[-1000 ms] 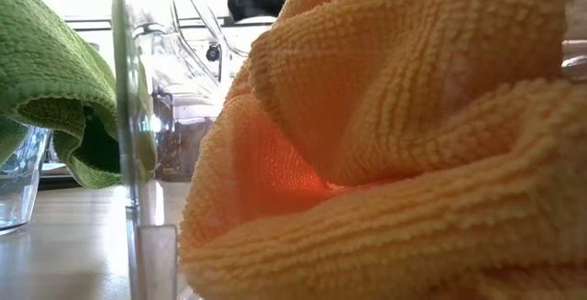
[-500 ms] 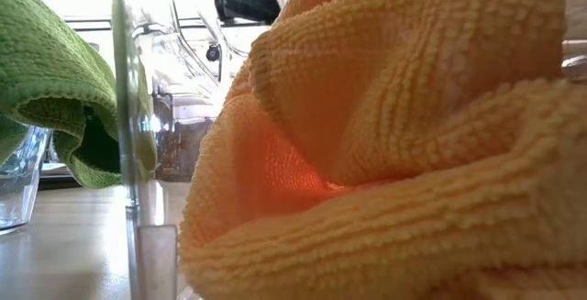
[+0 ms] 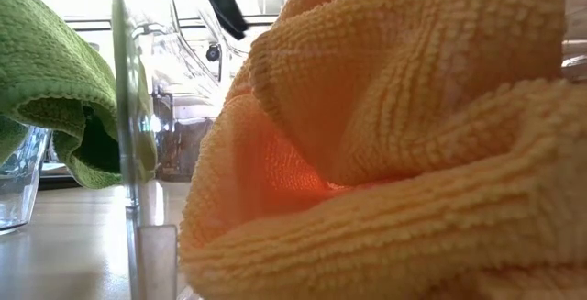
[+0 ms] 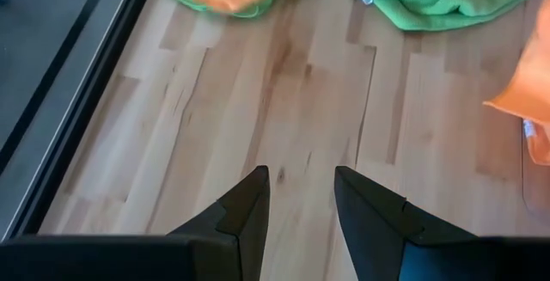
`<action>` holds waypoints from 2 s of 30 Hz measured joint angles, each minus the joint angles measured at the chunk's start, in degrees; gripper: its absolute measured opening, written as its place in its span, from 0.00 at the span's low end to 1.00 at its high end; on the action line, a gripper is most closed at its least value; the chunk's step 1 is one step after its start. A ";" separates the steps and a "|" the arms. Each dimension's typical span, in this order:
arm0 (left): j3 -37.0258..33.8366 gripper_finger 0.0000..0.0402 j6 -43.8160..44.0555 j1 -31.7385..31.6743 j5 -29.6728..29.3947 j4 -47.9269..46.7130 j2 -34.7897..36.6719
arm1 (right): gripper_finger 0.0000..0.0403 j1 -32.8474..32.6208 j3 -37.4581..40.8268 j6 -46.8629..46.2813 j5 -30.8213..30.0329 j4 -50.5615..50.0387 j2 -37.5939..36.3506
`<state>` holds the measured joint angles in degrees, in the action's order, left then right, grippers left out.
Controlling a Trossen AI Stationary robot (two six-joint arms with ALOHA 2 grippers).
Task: Sort microfiber towel by color & place in baskets
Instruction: Put the orange towel into the right transparent bin
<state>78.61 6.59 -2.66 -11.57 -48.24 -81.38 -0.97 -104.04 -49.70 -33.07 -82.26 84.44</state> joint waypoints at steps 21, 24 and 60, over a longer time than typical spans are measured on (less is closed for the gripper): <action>0.00 0.29 -2.09 0.00 -0.01 -2.66 0.04 | 0.02 -32.07 -21.00 -9.13 -3.12 5.64 10.31; 0.00 0.29 -2.98 0.00 0.00 -2.90 0.04 | 0.02 -35.32 -26.12 -9.05 -3.04 6.35 13.73; 0.00 0.29 0.04 0.24 0.13 -4.62 0.07 | 0.03 -44.70 -27.97 -23.57 5.04 8.77 23.36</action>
<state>78.61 6.63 -2.42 -11.44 -52.86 -81.32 -45.67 -132.01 -73.27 -28.03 -73.49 107.81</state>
